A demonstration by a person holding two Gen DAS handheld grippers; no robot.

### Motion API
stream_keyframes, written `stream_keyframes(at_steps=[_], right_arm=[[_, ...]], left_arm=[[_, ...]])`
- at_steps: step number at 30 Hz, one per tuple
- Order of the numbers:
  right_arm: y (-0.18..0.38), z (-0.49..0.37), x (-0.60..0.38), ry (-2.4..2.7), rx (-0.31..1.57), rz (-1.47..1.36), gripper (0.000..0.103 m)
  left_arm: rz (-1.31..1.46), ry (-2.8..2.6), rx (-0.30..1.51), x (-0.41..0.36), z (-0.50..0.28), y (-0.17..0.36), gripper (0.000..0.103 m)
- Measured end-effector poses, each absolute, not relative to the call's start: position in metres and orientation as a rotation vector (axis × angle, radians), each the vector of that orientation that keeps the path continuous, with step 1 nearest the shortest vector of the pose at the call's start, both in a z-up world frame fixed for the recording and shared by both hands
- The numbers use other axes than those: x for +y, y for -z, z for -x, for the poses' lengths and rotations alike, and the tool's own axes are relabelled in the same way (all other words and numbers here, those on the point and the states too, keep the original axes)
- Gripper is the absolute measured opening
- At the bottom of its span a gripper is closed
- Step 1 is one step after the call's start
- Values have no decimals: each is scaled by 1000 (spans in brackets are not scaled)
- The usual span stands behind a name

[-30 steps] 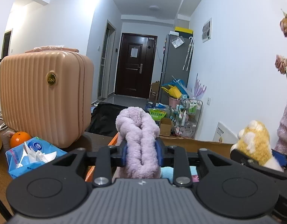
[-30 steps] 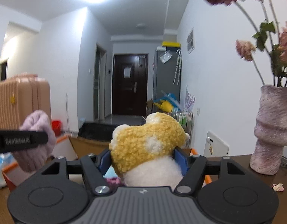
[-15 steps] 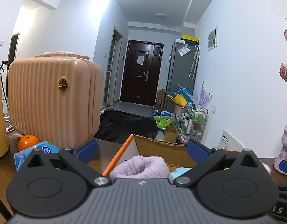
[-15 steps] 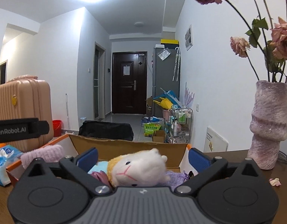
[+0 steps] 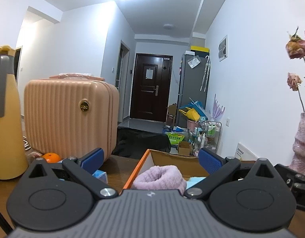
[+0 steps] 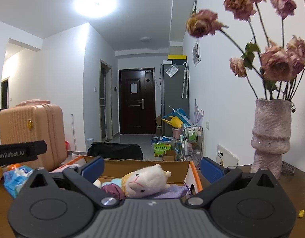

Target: Organize soft objects

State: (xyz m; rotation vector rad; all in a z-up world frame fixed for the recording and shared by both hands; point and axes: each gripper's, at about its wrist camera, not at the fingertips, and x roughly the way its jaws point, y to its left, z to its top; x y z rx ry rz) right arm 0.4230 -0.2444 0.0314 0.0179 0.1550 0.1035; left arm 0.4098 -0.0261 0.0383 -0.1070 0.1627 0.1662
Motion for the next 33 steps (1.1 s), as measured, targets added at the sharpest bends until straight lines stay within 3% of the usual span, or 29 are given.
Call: stream_keyframes(at_steps=[33], right_arm=[[-43, -203, -264, -88, 143, 4, 103]], left_arm=[[-29, -81, 104, -24, -184, -49, 103]])
